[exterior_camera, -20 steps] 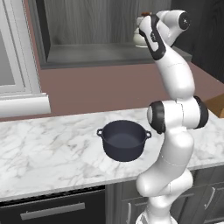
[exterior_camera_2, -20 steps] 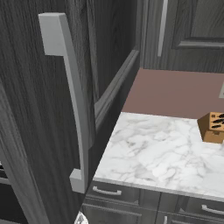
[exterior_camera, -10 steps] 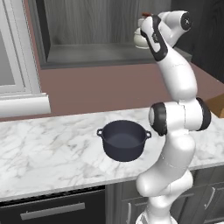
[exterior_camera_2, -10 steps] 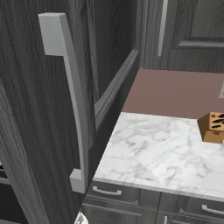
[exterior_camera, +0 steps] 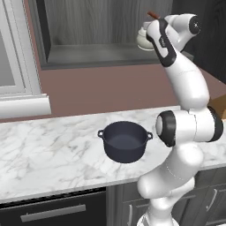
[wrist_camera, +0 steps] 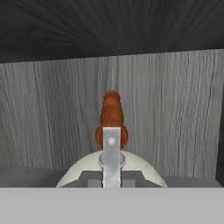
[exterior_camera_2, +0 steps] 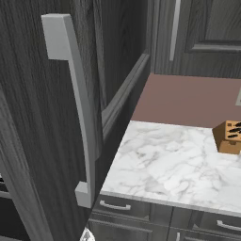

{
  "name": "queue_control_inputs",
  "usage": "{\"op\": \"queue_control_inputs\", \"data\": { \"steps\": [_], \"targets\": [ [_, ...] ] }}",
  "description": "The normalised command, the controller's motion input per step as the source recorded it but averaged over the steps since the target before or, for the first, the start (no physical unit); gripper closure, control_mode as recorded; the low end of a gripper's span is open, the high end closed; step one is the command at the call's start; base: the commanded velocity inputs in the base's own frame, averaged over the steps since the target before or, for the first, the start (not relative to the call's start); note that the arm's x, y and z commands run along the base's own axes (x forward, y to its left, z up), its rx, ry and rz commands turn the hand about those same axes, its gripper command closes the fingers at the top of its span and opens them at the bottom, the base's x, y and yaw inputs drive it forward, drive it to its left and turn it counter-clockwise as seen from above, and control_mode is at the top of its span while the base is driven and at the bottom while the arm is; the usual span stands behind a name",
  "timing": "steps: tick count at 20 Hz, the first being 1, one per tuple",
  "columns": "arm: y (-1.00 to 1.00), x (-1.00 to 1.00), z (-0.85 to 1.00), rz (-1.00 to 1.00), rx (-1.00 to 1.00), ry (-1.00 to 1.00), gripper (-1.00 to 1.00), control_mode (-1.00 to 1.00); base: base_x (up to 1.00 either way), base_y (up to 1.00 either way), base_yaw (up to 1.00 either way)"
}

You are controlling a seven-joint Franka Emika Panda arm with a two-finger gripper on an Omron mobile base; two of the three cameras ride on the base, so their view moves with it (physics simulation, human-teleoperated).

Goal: Pick the kettle from the cabinet and place it on a stove burner. Then pick the pot from the counter and place it on another stove burner. Finally, turn both burners on.

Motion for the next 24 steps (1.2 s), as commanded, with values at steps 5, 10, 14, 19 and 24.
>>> {"op": "queue_control_inputs", "data": {
  "steps": [5,10,14,19,24],
  "targets": [
    [0.00,-0.38,0.05,-0.04,0.07,0.00,1.00,-1.00,0.00,0.00,0.00],
    [0.00,-0.32,0.15,-0.03,0.08,0.01,1.00,-1.00,0.00,0.00,0.00],
    [0.00,-0.28,0.16,-0.04,0.05,0.05,1.00,-1.00,0.00,0.00,0.00],
    [0.00,-0.38,0.04,-0.05,0.02,0.07,1.00,-1.00,0.00,0.00,0.00],
    [0.00,-0.57,-0.09,-0.08,0.00,0.01,1.00,-1.00,0.00,0.00,0.00]
  ]
}}
